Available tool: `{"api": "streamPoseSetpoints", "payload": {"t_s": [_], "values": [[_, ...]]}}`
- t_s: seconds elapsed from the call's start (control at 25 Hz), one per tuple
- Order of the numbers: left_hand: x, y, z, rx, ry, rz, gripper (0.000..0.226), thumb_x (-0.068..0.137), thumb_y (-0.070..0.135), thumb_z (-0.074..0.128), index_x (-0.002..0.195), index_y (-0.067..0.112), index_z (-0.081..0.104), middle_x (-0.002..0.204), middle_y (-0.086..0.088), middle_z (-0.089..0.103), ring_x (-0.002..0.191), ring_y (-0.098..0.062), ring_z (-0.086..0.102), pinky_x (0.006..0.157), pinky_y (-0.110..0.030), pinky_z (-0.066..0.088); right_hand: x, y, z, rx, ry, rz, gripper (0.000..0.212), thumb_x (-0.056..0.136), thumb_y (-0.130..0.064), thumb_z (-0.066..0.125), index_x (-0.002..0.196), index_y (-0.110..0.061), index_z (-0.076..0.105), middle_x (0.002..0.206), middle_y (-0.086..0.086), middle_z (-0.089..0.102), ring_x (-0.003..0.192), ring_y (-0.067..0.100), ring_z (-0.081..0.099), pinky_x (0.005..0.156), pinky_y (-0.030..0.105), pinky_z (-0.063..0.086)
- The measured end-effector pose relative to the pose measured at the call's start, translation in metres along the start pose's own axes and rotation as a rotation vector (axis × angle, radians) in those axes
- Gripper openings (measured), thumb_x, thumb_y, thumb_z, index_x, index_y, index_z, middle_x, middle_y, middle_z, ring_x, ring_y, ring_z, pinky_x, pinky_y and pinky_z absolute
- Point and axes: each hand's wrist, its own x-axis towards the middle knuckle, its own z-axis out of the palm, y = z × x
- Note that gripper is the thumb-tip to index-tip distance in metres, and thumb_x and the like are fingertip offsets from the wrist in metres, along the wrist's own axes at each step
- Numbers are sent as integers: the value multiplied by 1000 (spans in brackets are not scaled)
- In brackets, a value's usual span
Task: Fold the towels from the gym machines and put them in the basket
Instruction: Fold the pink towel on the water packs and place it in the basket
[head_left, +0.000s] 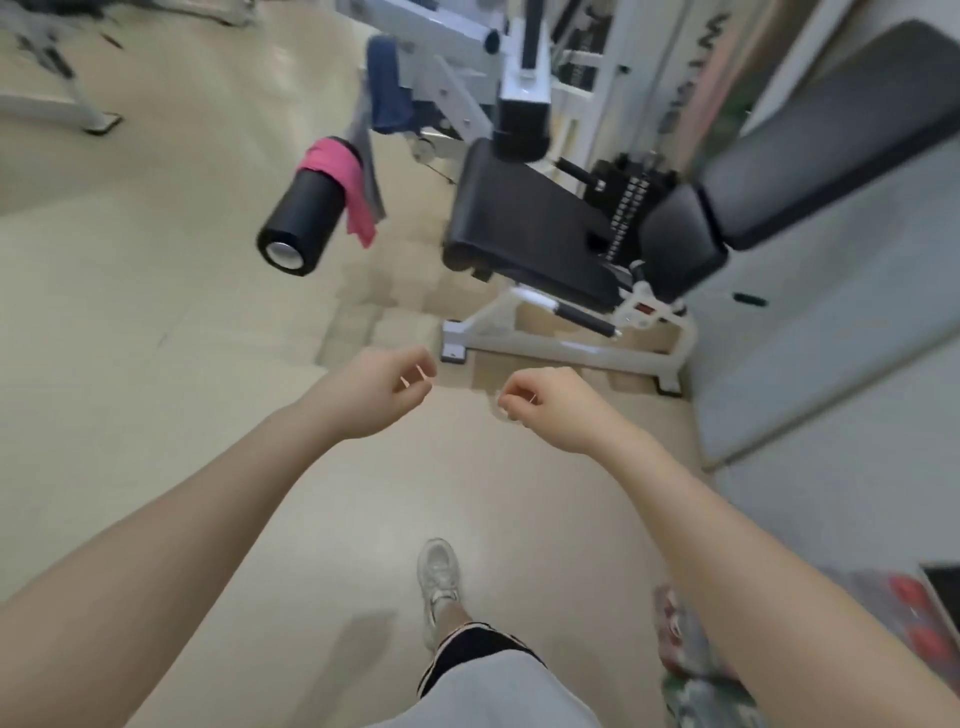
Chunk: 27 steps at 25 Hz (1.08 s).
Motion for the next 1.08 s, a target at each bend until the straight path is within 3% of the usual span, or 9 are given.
{"api": "streamPoseSetpoints", "payload": {"t_s": [0.16,0.32,0.52,0.68,0.84,0.96,1.08], "values": [[63,-61,-75,-33,105,-154,20,91,24,47,109,21,54,97,4,63,86,-18,58,77,-32,49,140,-52,-23,-72,-84,-139,16,92,-23,46,81,-18,57,93,3,67,89,22,60,80,37,49],[105,-129,-133,-134,179,-284,15,91,21,47,100,20,59,98,3,64,90,-17,59,73,-25,41,246,-111,-27,-142,-147,-231,23,91,-22,46,92,-8,63,94,5,69,86,23,60,80,36,50],[167,-243,-193,-167,196,-329,15,90,20,48,96,19,61,96,1,66,92,-20,60,74,-27,43,370,-174,6,-193,-238,-284,22,90,-24,45,92,-13,64,94,4,68,87,23,59,82,41,51],[233,-342,-256,-113,132,-274,17,91,21,49,102,16,61,97,-1,64,87,-18,56,73,-25,40,478,-227,38,-156,-231,-210,20,91,-21,45,90,-9,61,94,7,68,90,25,60,81,39,50],[302,-440,-355,17,-39,-176,19,91,16,48,104,10,61,103,-8,66,97,-25,59,76,-26,41,583,-296,53,-62,-194,-31,20,89,-16,45,89,-4,61,95,11,68,90,28,60,77,38,48],[364,-485,-427,138,-94,-123,21,92,16,48,106,10,61,106,-8,66,98,-26,59,73,-23,37,654,-328,50,-10,-140,68,16,88,-18,44,81,-12,58,91,10,68,88,30,60,76,40,50],[431,-508,-452,125,-102,-35,21,92,15,48,106,8,62,107,-9,68,98,-26,59,74,-23,38,707,-329,45,39,-84,165,19,89,-21,44,86,-10,60,92,9,67,89,29,59,76,39,49]]}}
